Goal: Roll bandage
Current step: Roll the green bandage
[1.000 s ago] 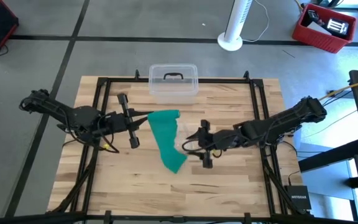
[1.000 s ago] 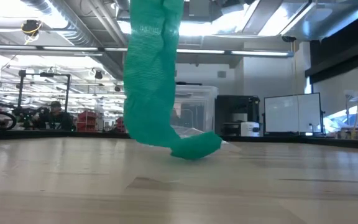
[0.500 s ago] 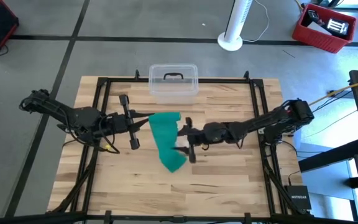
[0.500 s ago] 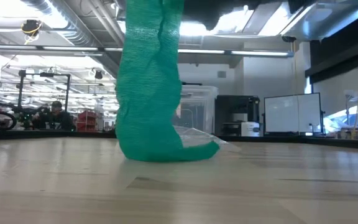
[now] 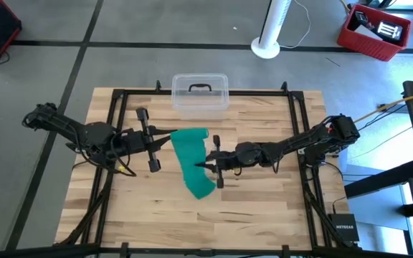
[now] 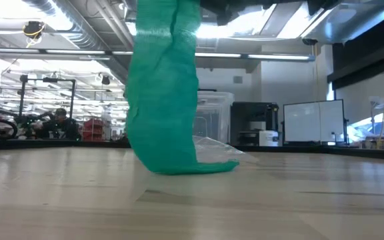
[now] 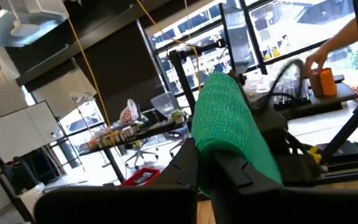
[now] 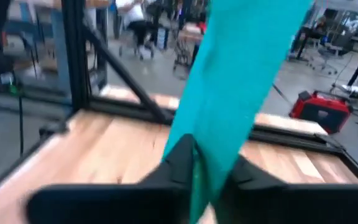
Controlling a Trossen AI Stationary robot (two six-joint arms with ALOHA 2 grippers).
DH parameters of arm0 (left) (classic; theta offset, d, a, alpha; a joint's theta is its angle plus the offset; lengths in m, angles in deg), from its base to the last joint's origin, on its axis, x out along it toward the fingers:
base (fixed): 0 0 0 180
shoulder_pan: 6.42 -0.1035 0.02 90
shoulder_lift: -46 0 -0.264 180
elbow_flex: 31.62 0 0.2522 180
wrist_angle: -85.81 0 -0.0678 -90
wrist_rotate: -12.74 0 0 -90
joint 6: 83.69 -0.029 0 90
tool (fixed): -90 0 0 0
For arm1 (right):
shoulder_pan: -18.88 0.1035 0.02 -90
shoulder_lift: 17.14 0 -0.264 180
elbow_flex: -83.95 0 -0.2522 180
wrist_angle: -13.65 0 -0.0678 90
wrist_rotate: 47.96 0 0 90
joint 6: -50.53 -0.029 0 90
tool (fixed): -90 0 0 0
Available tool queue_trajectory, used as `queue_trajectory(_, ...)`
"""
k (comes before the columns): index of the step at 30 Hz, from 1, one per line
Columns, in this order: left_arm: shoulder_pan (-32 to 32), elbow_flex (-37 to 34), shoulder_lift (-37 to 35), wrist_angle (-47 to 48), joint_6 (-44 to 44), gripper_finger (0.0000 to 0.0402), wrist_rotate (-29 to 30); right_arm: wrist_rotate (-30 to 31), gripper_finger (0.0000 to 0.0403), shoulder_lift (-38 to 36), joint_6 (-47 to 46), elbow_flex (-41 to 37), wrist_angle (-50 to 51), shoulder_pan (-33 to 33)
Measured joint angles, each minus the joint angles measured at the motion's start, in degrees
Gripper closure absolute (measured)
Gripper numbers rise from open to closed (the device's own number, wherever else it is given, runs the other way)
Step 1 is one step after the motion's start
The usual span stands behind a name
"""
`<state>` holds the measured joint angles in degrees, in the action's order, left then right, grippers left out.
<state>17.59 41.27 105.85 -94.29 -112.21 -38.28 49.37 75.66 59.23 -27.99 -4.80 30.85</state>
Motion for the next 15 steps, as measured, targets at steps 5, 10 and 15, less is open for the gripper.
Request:
queue_trajectory(5, 2.0, 1.1, -0.5, 0.2, -0.7, 0.0396, 0.1, 4.2, 0.0395, -1.7, 0.7, 0.0, 5.9, 0.0)
queue_trajectory(10, 6.5, 5.4, -0.9, 2.0, -0.2, 0.0396, -0.1, 7.9, 0.0395, -2.2, 1.3, 0.0, 8.1, -0.1)
queue_trajectory(15, 9.3, 5.8, -0.7, 9.6, 3.8, 0.0396, -1.2, 10.8, 0.0398, -2.3, 3.7, 0.0, 8.3, -1.9)
